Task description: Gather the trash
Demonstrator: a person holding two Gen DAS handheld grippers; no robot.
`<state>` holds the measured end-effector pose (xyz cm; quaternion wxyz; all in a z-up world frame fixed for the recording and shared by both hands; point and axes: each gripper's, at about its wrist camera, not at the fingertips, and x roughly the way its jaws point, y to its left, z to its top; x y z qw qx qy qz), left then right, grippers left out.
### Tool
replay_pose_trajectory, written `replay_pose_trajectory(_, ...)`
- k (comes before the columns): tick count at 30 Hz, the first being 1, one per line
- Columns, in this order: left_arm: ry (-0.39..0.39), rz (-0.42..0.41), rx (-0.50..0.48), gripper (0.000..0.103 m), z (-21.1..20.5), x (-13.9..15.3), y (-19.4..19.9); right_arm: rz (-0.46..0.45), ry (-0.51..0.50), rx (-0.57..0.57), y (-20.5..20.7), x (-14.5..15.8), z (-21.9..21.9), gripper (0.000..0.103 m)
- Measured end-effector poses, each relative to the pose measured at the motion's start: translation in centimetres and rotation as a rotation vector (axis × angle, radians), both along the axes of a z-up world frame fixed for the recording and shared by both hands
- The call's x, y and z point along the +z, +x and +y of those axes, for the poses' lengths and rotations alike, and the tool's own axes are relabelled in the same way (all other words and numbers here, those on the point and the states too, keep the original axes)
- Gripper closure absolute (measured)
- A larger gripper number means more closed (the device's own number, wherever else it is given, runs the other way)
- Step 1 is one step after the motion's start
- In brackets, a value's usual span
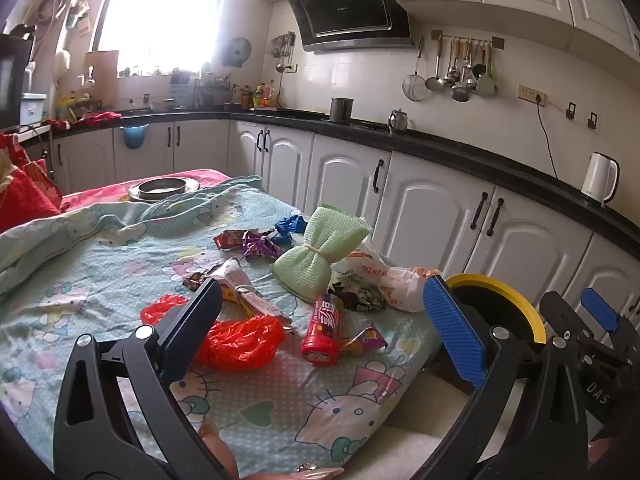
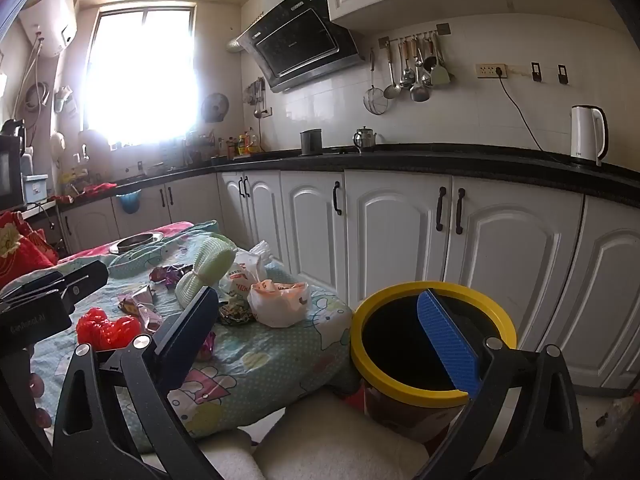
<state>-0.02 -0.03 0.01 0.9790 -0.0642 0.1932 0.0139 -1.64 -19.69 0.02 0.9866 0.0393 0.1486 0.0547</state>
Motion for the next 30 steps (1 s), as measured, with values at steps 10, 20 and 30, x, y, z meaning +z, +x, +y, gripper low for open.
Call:
replay_pose_trajectory(10,-0.005,0.003,-0.002,0.011,0.00,-0.02,0.02,0.001,-0.002,0.000,-0.02,-0.01,0.02,0.006)
replay_pose_trajectory(20,-0.006,0.004,-0.004,0.011,-0.07,-0.05,-0.01,0.001,-0.002,0.000,-0.02,0.00,0.04,0.006)
replay_pose_trajectory(30,-0.007,0.002,-0.002,0.011,-0.10,-0.07,-0.01,0.001,-0.002,-0.001,0.00,0.00,0.09,0.006)
